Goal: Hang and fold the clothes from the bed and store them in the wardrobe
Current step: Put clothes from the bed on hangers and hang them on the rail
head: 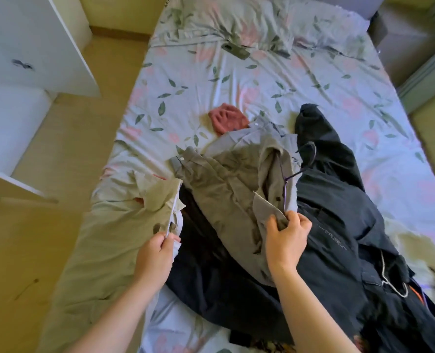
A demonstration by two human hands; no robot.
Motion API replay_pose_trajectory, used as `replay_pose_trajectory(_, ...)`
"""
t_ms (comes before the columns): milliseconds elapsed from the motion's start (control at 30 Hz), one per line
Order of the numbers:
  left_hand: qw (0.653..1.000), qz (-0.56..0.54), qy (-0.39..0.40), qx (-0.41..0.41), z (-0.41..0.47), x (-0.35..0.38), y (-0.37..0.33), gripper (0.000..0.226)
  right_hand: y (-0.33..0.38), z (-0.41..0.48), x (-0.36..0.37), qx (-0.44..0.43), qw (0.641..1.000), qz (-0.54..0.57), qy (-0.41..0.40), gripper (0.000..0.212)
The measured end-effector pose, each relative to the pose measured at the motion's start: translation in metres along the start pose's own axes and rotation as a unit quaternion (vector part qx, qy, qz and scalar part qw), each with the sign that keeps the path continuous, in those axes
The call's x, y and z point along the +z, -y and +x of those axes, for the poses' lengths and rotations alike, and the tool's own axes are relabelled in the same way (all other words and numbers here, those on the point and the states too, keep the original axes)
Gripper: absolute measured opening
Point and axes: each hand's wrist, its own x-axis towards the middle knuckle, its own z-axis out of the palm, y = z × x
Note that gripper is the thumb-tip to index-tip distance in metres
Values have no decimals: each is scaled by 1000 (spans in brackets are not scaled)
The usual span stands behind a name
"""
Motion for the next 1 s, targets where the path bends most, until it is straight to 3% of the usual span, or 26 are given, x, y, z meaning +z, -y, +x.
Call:
replay_pose_trajectory(200, 997, -20, -32, 71, -34, -55, -49, 28, 60, -17, -78, 31, 991, 131, 10, 26)
replay_pose_trajectory(533, 978, -62, -115, 162, -83, -184, -127, 36, 176, -71, -163, -127, 977, 169, 31, 28)
replay_pose_trajectory(733, 952, -155, -132, 228, -119, -252, -170, 29, 232, -100, -210, -209, 957, 198, 23, 35)
replay_pose_trajectory(1000, 905, -216, -226, 290, -202, -313, -200, 34, 289, -135, -262, -317, 909, 267, 50, 16)
